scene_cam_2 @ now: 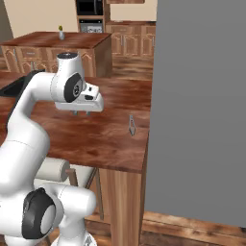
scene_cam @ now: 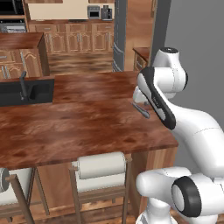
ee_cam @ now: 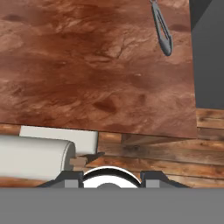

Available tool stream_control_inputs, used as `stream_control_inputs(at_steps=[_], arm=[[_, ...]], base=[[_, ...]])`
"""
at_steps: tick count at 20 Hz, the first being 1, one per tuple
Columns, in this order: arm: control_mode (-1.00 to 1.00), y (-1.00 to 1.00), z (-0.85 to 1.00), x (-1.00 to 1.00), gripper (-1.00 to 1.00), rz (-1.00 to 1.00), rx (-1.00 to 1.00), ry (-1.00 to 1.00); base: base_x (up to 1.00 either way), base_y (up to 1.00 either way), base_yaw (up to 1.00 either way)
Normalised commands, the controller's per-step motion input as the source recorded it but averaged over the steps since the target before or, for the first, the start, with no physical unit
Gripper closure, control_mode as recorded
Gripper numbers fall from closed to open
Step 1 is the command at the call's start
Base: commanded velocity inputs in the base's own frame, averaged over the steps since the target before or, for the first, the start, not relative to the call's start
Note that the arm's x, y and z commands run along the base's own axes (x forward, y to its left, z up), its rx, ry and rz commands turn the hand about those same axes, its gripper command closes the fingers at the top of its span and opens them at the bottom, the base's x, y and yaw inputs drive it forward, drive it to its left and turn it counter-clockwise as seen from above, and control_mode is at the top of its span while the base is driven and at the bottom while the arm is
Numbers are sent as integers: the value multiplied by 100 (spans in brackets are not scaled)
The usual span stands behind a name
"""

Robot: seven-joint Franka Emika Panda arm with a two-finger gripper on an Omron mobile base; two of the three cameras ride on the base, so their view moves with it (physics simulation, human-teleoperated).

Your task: Pick up the tongs from the counter and place them near the plate next to the oven.

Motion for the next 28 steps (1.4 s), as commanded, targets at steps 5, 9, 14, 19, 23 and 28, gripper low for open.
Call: stream_control_inputs(at_steps=[5,9,14,19,23,28], arm=[[-100,-10,-10,26,-100,0,0,0],[-100,-45,-27,67,-100,0,0,8],[-100,-46,-24,61,-100,0,0,18],[-100,-16,-29,51,-100,0,0,22],[-100,0,-33,41,-100,0,-4,11],[-100,-2,-18,23,-100,0,-8,0]], base=[[0,0,0],[0,0,0],[0,0,0],[0,0,0],[0,0,0],[0,0,0]])
